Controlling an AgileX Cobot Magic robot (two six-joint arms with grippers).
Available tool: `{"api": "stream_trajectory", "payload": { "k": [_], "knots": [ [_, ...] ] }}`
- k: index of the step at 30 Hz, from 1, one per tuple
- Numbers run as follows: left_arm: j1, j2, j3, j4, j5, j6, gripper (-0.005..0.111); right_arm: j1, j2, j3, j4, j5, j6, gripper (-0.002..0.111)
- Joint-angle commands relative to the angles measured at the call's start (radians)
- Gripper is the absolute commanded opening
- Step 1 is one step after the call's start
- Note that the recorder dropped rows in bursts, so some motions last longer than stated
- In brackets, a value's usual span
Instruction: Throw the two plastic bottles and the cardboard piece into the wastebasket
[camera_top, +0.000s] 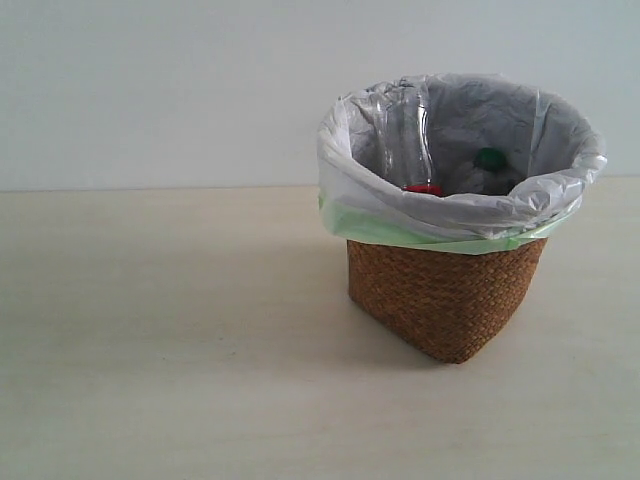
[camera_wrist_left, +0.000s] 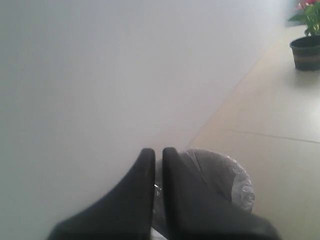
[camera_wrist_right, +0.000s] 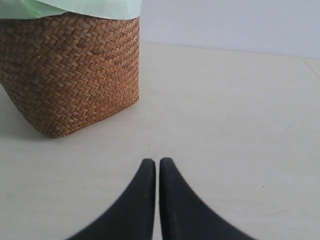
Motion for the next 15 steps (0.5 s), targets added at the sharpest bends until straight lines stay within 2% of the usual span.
{"api": "stream_trajectory", "payload": {
  "k": [1, 15],
  "knots": [
    [-0.004, -0.139, 0.141, -0.003, -0.136, -0.019, 0.004, -0.005, -0.005, -0.001, -0.001, -0.004, 0.0, 0.0],
    [-0.004, -0.617, 0.762, -0.154, -0.565, -0.041, 0.004, -0.005, -0.005, -0.001, -0.001, -0.004, 0.0, 0.0]
  ]
}}
